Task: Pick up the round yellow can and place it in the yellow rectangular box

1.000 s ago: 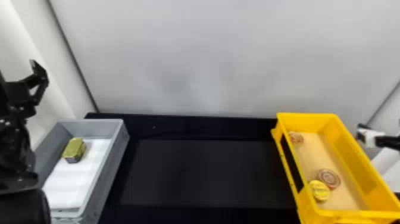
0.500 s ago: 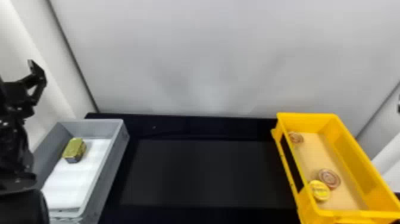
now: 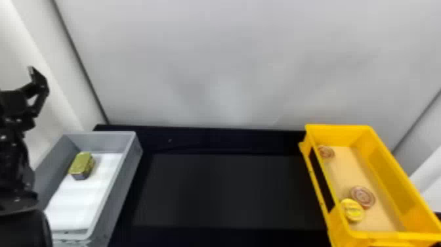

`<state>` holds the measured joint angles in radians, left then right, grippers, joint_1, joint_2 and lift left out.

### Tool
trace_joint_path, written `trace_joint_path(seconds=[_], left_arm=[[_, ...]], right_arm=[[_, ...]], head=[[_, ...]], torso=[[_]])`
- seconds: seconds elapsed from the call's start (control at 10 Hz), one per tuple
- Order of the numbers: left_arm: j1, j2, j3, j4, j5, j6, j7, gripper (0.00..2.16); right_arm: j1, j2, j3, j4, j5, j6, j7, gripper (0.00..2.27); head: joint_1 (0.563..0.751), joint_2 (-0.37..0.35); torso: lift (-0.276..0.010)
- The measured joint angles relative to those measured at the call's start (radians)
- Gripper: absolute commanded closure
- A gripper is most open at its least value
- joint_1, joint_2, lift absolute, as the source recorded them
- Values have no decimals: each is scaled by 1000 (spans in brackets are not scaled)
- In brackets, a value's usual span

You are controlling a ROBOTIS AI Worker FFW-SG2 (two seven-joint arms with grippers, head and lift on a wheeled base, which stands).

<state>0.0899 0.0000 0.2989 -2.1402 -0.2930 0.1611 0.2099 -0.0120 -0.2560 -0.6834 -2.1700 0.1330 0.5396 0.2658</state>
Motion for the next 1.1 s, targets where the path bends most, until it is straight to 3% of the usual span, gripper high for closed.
trace_joint_path(seconds=[0.2,0.4,0.8,1.1], left_arm=[[2,0,5,-3,1,0,0,96],[4,0,8,-6,2,-2,0,96],[5,0,8,-6,2,-2,2,98],[5,0,9,-6,2,-2,2,96]], right_arm=[[28,-13,-27,0,-178,-100,-99,98],[36,-30,-33,-11,-293,-140,-135,96],[36,-57,-34,-27,-442,-151,-129,96],[46,-59,-34,-33,-489,-159,-131,90]], head=[[694,14],[694,14],[694,14],[694,14]], torso=[[-60],[-60],[-60],[-60]])
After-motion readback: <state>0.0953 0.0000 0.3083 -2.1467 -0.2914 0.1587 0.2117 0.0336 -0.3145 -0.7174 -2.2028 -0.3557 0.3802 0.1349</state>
